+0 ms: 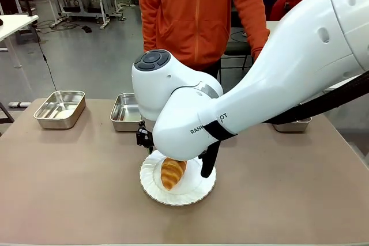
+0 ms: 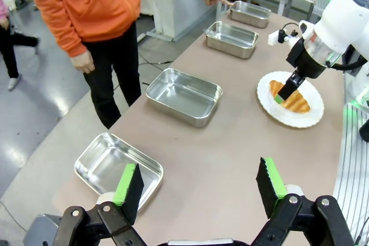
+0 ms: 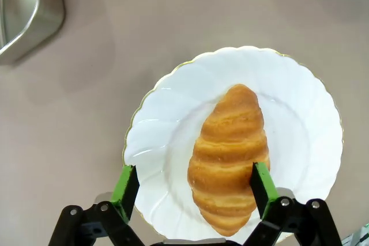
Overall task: Place the bread in the container.
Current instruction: Place the Butter Roll into the Airtight Container indicated by the human.
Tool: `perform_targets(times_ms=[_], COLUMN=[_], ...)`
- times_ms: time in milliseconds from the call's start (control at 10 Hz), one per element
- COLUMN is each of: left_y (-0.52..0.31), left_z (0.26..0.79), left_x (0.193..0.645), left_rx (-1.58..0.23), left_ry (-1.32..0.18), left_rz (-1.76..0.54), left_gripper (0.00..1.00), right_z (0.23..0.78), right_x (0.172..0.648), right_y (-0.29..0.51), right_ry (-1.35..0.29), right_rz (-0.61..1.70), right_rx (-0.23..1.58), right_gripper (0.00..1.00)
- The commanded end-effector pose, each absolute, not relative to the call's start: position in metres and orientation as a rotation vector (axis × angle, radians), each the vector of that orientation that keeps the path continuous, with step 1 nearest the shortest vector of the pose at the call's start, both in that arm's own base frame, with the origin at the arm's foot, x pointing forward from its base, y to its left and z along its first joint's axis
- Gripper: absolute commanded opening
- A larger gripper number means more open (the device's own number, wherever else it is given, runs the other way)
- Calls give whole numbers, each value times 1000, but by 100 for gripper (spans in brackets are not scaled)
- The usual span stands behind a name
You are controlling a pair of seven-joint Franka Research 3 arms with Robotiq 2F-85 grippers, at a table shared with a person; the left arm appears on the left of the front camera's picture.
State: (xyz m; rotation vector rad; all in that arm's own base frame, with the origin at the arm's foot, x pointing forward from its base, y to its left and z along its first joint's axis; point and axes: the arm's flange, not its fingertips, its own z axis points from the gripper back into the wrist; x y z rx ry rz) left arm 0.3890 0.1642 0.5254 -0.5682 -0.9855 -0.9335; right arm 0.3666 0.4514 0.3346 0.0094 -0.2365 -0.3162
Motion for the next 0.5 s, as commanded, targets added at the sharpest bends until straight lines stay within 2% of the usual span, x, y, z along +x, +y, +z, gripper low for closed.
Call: perform_targets(times_ms=[0,400], left_y=[164,164], left_z=[527,527], left_x=[388,388], left_rx=[-575,-575], left_ry=[-1003,-1003], left_rz=[-944,-944], left_gripper=[100,100], right_z=[339,358], right_x=[359,344], right_y=[444,431], right_ry=[-233,-231], right_rz=[-373,-427], right_rx=[24,30], right_gripper=[100,100])
